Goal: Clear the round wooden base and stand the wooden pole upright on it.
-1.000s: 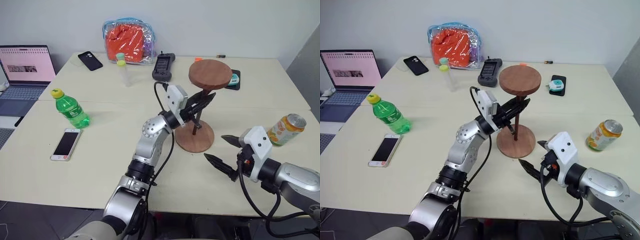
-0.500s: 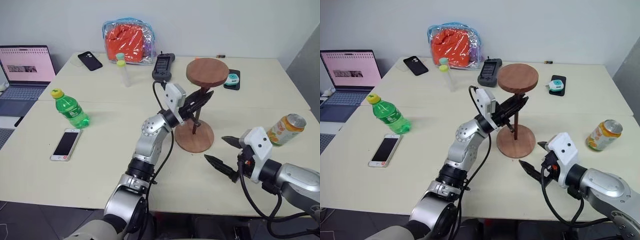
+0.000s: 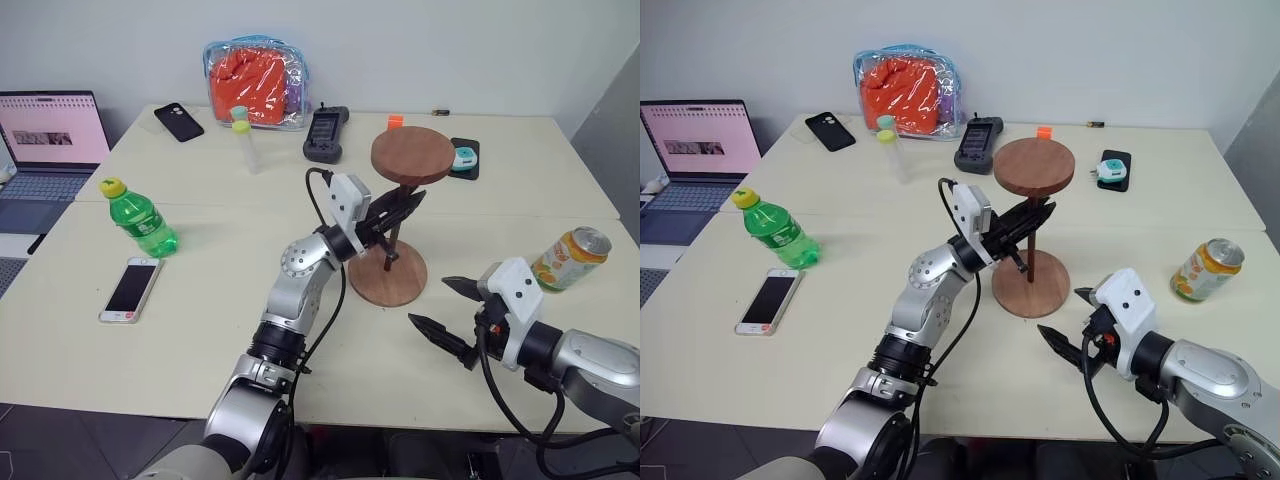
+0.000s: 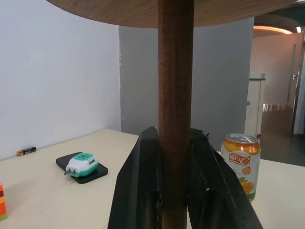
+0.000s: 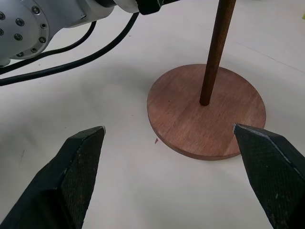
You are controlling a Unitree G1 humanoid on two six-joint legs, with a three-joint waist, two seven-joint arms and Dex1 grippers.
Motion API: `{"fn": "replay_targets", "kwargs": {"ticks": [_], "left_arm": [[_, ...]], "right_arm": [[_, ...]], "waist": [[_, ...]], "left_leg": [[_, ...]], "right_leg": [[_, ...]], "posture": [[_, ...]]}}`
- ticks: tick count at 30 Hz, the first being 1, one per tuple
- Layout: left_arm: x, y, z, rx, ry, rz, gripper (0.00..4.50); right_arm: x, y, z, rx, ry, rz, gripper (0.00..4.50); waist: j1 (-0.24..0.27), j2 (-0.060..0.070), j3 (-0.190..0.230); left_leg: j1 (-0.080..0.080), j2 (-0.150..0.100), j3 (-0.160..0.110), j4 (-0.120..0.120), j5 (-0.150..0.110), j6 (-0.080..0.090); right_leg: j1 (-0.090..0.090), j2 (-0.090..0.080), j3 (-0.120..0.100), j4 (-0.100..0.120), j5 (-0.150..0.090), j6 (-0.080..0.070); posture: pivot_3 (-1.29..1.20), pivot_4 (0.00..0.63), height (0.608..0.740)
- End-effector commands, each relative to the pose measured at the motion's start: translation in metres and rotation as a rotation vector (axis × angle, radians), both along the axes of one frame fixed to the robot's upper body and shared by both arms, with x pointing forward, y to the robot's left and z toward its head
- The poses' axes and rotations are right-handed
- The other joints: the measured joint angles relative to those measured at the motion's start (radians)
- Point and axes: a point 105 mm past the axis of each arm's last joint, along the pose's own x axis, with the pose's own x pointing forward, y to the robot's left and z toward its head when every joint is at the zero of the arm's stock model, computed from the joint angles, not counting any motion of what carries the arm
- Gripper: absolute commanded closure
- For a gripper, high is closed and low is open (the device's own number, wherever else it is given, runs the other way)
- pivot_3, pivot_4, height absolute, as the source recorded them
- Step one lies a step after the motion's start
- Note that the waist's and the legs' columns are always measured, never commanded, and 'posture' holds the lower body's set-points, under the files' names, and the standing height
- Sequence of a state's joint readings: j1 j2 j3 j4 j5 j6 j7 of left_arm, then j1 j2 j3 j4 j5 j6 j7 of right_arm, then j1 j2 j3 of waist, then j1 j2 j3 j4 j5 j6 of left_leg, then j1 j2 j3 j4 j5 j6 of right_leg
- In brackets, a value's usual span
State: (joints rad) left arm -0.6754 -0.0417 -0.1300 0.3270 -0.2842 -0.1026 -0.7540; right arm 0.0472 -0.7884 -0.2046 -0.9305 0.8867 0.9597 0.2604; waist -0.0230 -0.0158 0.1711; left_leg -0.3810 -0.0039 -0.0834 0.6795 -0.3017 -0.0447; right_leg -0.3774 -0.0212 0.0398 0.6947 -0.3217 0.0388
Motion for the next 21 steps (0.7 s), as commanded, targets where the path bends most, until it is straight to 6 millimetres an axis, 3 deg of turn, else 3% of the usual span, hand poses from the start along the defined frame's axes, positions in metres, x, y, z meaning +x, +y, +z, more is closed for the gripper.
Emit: {"fn": "replay_targets", "kwargs": {"ticks": [1,8,21], "left_arm": [[0.001,-0.001,-0.008,0.038,0.002,0.007,4.23],[0.008,0.006,-0.030,0.110,0.057,0.061,4.23],[0.011,0.014,-0.046,0.183,0.073,0.105,4.23]], "right_arm": [[-0.006,0.007,0.012,-0.007,-0.063,0.039,0.00],[-0.006,0.007,0.011,-0.005,-0.062,0.037,0.00],[-0.005,0.009,0.010,-0.001,-0.064,0.036,0.00]], "waist": [[0.000,0.000,0.000],[0.000,0.000,0.000],[-0.005,-0.001,-0.008]], "left_leg": [[0.000,0.000,0.000,0.000,0.000,0.000],[0.000,0.000,0.000,0.000,0.000,0.000],[0.004,0.000,-0.002,-0.002,0.000,0.000]], "right_leg": [[0.000,0.000,0.000,0.000,0.000,0.000],[0.001,0.000,0.000,0.000,0.000,0.000],[0.005,0.000,0.000,-0.003,0.000,0.000]], "posture": [[0.00,0.150,0.740],[0.00,0.150,0.740],[0.00,0.150,0.740]]}}
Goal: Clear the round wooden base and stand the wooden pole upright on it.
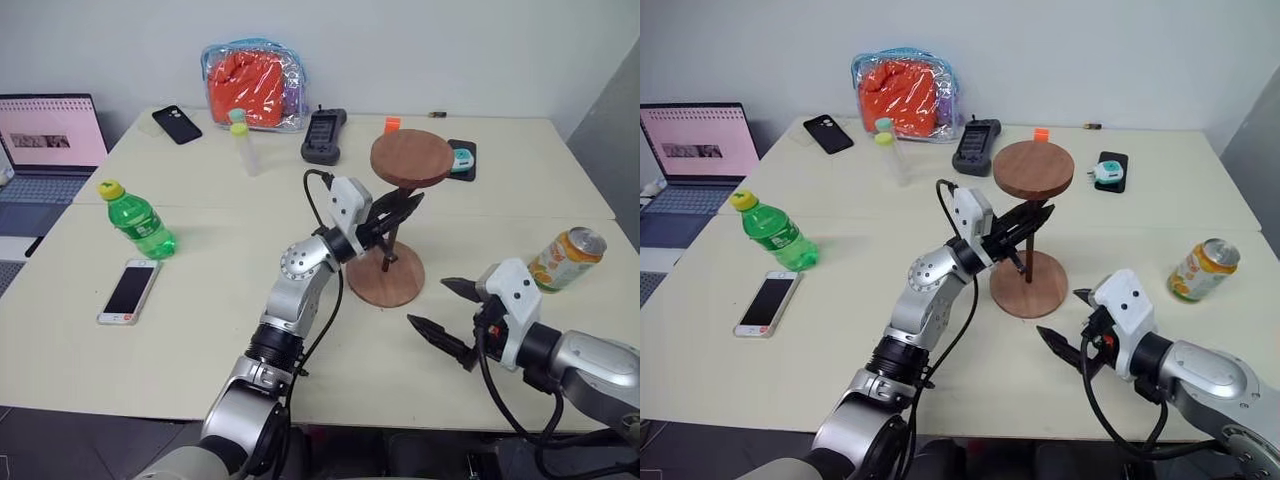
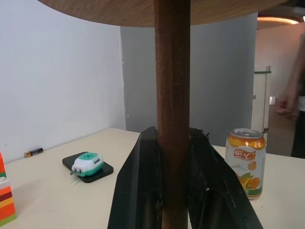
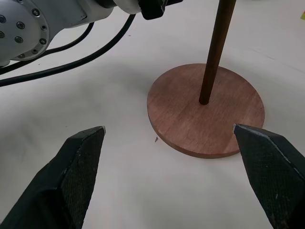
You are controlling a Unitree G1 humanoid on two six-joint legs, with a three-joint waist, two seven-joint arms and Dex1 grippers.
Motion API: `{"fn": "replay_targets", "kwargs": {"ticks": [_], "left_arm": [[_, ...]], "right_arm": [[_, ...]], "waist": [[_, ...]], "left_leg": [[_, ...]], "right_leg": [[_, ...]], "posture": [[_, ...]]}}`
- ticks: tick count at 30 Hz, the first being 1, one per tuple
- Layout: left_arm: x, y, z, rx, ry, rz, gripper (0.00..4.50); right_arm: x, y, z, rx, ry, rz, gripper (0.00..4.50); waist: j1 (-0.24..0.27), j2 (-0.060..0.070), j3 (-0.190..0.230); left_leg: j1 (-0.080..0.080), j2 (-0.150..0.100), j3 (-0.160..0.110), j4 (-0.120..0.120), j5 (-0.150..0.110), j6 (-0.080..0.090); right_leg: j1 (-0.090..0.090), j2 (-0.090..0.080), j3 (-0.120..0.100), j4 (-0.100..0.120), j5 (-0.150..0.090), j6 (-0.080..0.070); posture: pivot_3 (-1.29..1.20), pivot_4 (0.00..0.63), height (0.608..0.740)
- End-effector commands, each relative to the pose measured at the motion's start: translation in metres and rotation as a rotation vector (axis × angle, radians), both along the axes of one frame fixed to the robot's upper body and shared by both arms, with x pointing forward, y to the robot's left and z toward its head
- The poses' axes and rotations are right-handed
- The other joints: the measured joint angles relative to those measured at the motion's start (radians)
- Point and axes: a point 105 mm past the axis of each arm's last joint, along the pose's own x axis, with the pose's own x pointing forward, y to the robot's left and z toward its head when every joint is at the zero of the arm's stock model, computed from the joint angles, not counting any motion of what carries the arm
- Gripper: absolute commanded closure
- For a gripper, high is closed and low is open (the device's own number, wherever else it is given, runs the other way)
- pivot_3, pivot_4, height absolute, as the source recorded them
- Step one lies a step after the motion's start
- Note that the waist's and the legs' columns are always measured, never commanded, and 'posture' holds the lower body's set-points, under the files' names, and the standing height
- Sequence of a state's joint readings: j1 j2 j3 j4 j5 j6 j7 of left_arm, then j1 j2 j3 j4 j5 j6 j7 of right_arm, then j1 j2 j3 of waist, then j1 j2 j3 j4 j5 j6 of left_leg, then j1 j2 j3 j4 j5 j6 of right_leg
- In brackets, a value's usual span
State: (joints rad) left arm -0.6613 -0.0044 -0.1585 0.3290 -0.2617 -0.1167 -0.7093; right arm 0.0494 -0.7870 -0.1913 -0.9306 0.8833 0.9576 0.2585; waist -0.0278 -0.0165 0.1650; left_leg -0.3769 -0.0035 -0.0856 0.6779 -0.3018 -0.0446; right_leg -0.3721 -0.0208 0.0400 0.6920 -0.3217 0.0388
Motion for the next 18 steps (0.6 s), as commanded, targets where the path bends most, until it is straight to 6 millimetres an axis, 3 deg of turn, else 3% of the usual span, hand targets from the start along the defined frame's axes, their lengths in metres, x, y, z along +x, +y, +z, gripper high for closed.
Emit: {"fn": "replay_targets", "kwargs": {"ticks": [1,11,13,18], "left_arm": [[0.0071,0.0088,-0.0381,0.134,0.077,0.055,4.23],[0.0069,0.0070,-0.0346,0.128,0.081,0.043,4.23],[0.0062,0.0061,-0.0345,0.136,0.078,0.030,3.53],[-0.0010,0.0014,-0.0333,0.160,0.054,-0.029,2.49]], "right_arm": [[-0.0042,0.0071,0.0117,-0.001,-0.071,0.031,0.00],[-0.0038,0.0084,0.0116,0.002,-0.074,0.034,0.00],[-0.0035,0.0088,0.0117,0.002,-0.076,0.035,0.00],[-0.0037,0.0086,0.0113,0.001,-0.074,0.034,0.00]], "waist": [[0.000,-0.001,-0.002],[0.000,-0.001,-0.003],[0.000,-0.001,-0.003],[0.001,-0.001,-0.002]], "left_leg": [[0.001,0.000,0.000,0.000,0.000,0.000],[0.003,0.000,0.000,-0.001,0.000,0.000],[0.003,0.000,0.000,-0.001,0.000,0.000],[-0.002,0.000,-0.001,-0.002,0.000,0.000]], "right_leg": [[0.001,0.000,0.000,0.000,0.000,0.000],[0.003,0.000,0.000,-0.001,0.000,0.000],[0.003,0.000,0.000,-0.002,0.000,0.000],[-0.002,0.000,-0.001,-0.002,0.000,0.000]], "posture": [[0.00,0.150,0.740],[0.00,0.150,0.740],[0.00,0.150,0.740],[0.00,0.150,0.740]]}}
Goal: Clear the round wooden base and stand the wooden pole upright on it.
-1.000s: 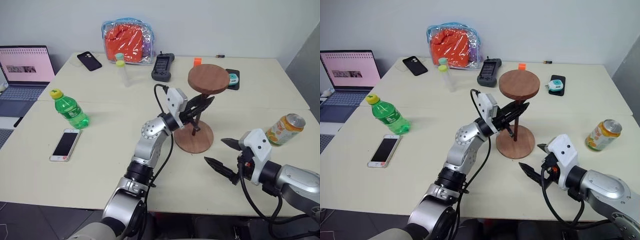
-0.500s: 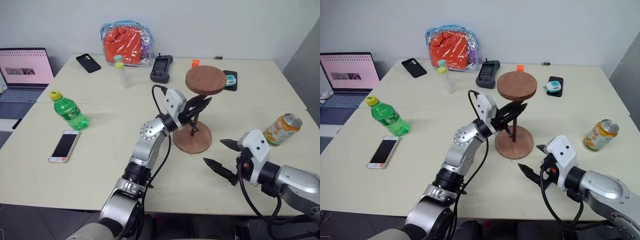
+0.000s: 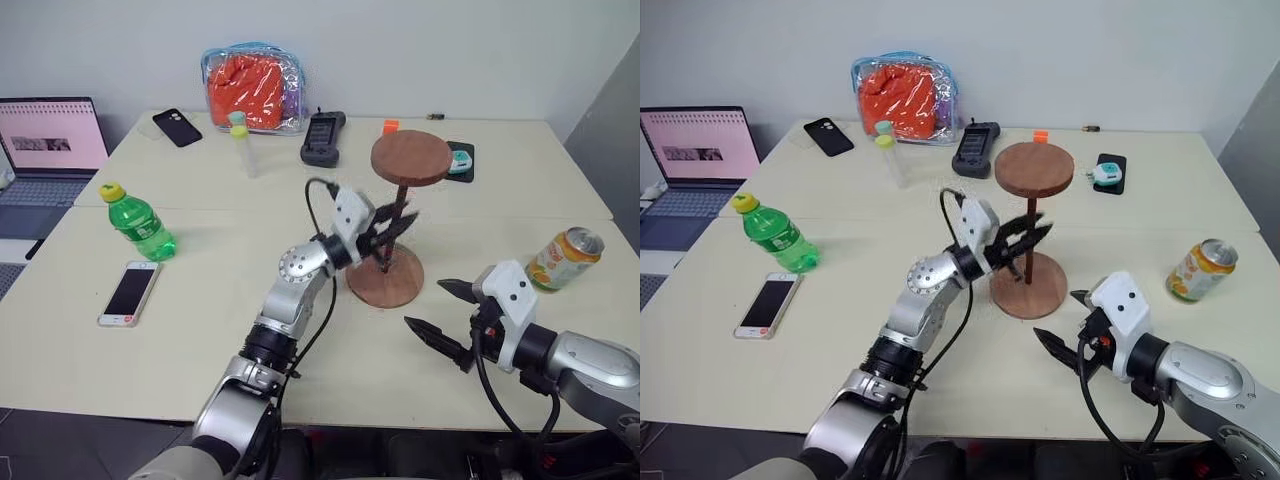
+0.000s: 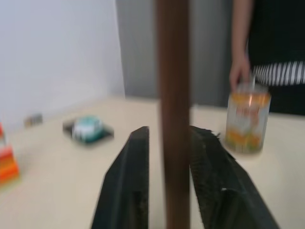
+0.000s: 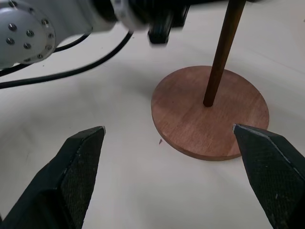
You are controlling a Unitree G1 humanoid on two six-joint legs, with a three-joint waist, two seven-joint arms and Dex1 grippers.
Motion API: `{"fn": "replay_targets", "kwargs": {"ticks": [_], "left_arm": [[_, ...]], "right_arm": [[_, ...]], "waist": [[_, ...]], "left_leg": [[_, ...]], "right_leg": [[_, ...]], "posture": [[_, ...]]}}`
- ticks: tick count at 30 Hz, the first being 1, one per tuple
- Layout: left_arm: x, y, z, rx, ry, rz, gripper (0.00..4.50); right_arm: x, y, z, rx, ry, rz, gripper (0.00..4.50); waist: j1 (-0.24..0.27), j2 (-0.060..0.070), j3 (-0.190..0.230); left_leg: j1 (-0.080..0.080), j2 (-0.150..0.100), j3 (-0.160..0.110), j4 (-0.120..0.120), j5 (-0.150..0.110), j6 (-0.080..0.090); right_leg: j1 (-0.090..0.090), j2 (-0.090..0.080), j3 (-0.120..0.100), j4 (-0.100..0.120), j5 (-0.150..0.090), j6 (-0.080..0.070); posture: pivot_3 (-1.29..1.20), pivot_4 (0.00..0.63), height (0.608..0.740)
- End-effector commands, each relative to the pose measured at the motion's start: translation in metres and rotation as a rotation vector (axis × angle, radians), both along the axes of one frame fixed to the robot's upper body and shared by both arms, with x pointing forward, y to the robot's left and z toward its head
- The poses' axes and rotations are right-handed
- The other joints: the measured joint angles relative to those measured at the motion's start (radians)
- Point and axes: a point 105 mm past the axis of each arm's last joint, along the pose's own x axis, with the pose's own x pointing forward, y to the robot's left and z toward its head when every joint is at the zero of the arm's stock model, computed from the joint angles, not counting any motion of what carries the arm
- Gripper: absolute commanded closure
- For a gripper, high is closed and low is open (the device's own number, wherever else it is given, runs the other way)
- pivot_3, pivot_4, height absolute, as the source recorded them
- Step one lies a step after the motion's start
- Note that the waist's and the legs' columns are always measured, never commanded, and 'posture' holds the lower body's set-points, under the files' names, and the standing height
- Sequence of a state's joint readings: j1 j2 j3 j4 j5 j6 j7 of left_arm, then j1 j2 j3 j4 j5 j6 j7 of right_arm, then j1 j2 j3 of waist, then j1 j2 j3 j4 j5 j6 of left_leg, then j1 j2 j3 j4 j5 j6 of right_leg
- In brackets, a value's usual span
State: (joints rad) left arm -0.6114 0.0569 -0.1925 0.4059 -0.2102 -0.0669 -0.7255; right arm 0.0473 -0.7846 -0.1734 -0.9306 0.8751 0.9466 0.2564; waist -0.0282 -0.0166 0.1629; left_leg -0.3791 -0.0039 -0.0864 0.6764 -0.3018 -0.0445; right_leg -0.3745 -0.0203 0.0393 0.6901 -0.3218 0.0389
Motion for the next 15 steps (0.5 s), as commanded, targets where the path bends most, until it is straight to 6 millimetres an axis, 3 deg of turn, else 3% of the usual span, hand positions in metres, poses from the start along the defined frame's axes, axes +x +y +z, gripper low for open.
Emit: {"fn": "replay_targets", "kwargs": {"ticks": [1,4,10,15], "left_arm": [[-0.010,-0.011,0.019,0.003,-0.091,-0.080,2.35],[-0.014,-0.014,0.021,0.009,-0.099,-0.111,1.70],[-0.017,-0.012,0.020,0.069,-0.124,-0.160,1.70],[-0.006,0.008,0.020,0.210,-0.143,-0.165,1.70]], "right_arm": [[-0.004,0.006,0.012,-0.003,-0.070,0.026,0.00],[-0.003,0.006,0.012,-0.004,-0.070,0.026,0.00],[-0.003,0.005,0.011,-0.003,-0.070,0.022,0.00],[-0.001,0.002,0.011,-0.010,-0.075,0.009,0.00]], "waist": [[0.006,0.000,0.000],[0.015,0.000,0.000],[0.024,0.000,0.000],[0.023,-0.001,0.001]], "left_leg": [[-0.003,0.000,-0.001,0.000,0.000,0.000],[-0.003,0.000,-0.001,0.000,0.000,0.000],[-0.003,-0.001,-0.001,0.000,0.000,0.000],[-0.003,-0.001,-0.001,0.000,0.000,0.000]], "right_leg": [[-0.002,0.000,0.000,-0.001,0.000,0.000],[0.000,-0.002,-0.001,-0.004,0.000,0.000],[0.000,-0.002,-0.001,-0.005,0.001,0.001],[0.000,-0.002,-0.001,-0.005,0.001,0.001]], "posture": [[0.00,0.150,0.740],[0.00,0.150,0.740],[0.00,0.150,0.740],[0.00,0.150,0.740]]}}
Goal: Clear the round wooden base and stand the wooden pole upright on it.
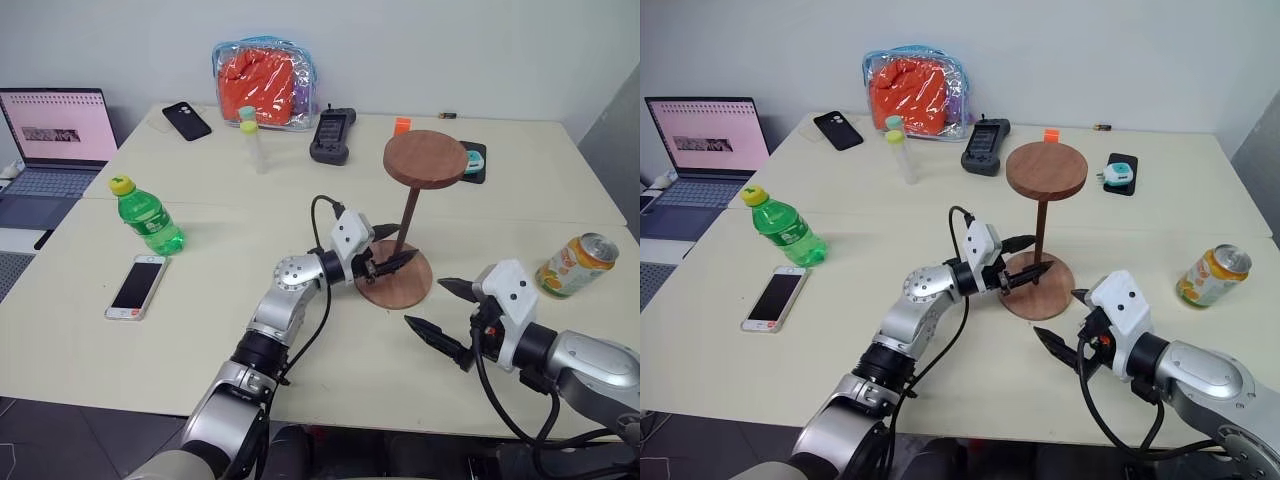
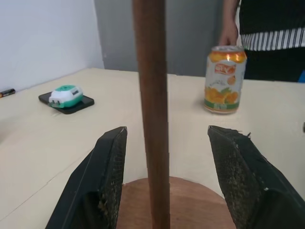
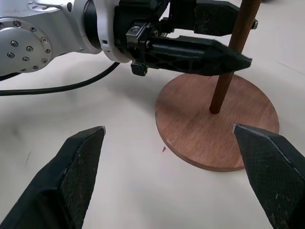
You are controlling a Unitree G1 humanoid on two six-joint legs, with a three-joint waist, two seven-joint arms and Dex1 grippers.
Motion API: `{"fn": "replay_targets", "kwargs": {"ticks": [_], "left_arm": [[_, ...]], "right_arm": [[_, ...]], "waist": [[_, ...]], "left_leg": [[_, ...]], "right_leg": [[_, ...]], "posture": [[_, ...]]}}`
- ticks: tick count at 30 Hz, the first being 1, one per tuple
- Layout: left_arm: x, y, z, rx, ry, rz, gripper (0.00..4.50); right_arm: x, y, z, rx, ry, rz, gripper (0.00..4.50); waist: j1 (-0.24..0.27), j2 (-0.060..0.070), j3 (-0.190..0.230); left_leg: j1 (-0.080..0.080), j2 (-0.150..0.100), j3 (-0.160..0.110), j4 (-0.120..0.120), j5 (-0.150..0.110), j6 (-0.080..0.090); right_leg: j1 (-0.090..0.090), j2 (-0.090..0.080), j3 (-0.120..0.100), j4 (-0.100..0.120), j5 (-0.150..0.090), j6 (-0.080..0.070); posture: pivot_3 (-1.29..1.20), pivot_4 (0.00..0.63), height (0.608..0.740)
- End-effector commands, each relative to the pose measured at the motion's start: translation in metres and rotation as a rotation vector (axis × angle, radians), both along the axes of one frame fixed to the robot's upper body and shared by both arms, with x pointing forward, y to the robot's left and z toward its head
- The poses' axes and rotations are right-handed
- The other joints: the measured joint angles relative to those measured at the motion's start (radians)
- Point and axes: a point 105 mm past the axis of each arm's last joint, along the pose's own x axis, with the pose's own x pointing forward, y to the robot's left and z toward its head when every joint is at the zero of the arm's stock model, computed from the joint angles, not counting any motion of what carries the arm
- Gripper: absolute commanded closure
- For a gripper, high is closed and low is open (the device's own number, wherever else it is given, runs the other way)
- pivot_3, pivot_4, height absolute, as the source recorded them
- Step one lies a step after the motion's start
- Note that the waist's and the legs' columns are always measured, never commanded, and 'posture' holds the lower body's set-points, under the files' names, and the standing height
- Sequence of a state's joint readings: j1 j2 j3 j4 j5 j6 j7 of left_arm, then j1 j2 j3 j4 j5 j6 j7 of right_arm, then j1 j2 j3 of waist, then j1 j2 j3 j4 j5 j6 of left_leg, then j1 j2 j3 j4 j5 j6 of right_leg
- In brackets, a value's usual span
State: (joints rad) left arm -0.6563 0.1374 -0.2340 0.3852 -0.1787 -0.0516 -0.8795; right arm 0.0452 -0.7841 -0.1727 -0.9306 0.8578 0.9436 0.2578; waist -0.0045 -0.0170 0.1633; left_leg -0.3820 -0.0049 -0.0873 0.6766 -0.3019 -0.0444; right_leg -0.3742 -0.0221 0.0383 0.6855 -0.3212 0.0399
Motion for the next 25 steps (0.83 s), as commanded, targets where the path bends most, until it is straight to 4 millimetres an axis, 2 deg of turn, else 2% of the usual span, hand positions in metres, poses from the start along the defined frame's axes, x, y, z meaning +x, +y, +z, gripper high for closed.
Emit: {"fn": "replay_targets", "kwargs": {"ticks": [1,6,10,11,12,14,17,21,25], "left_arm": [[0.005,0.012,0.017,0.081,-0.076,-0.022,1.70],[0.012,0.058,0.021,0.286,-0.109,0.013,1.70],[0.008,0.083,0.027,0.344,-0.116,0.031,1.70],[0.005,0.094,0.027,0.360,-0.094,0.041,1.70],[-0.003,0.120,0.028,0.383,-0.064,0.089,1.70],[-0.019,0.153,0.028,0.402,0.003,0.164,1.70],[-0.041,0.184,0.020,0.413,0.087,0.269,1.70],[-0.057,0.206,0.011,0.409,0.143,0.380,1.70],[-0.068,0.204,0.007,0.365,0.170,0.413,1.70]], "right_arm": [[-0.002,0.002,0.010,-0.007,-0.064,0.015,0.00],[-0.002,-0.010,0.009,-0.050,-0.077,0.010,0.00],[-0.001,-0.020,0.014,-0.080,-0.120,0.009,0.00],[-0.001,-0.024,0.016,-0.086,-0.136,0.007,0.00],[-0.001,-0.031,0.022,-0.080,-0.168,0.012,0.00],[-0.003,-0.042,0.028,-0.090,-0.204,0.026,0.00],[-0.008,-0.057,0.027,-0.128,-0.198,0.057,0.00],[-0.007,-0.077,0.034,-0.141,-0.237,0.066,0.00],[-0.003,-0.087,0.037,-0.147,-0.234,0.079,0.00]], "waist": [[-0.001,0.000,0.000],[-0.005,0.000,0.000],[-0.004,0.000,0.000],[-0.002,0.000,0.000],[-0.002,0.000,0.000],[-0.014,0.001,0.001],[-0.027,0.001,0.001],[-0.014,0.002,0.001],[-0.003,0.001,0.001]], "left_leg": [[0.000,0.000,0.000,0.000,0.000,0.000],[0.001,0.000,0.001,-0.001,0.000,0.000],[0.000,0.001,0.000,-0.001,0.000,0.000],[0.000,0.001,0.000,-0.001,0.000,0.000],[0.000,0.000,0.000,-0.001,0.000,0.000],[0.000,0.001,0.000,-0.001,0.000,0.001],[0.002,0.009,0.002,-0.007,-0.001,0.001],[0.004,0.011,0.002,-0.009,-0.001,0.001],[0.005,0.010,0.003,-0.009,-0.001,0.001]], "right_leg": [[0.000,0.000,0.000,0.000,0.000,0.000],[0.000,0.001,-0.001,0.000,0.000,0.000],[0.000,0.000,-0.001,-0.001,0.000,0.000],[0.000,0.000,0.000,-0.001,0.000,0.000],[0.000,0.000,0.000,-0.002,0.000,0.000],[0.000,0.000,0.000,-0.003,0.000,0.000],[-0.001,0.000,0.002,-0.005,0.000,0.000],[0.001,0.000,0.001,-0.004,0.000,0.000],[0.002,0.000,0.002,-0.004,0.000,0.000]], "posture": [[0.00,0.150,0.740],[0.00,0.150,0.740],[0.00,0.150,0.740],[0.00,0.150,0.740],[0.00,0.150,0.740],[0.00,0.150,0.740],[0.00,0.150,0.740],[0.00,0.150,0.740],[0.00,0.150,0.740]]}}
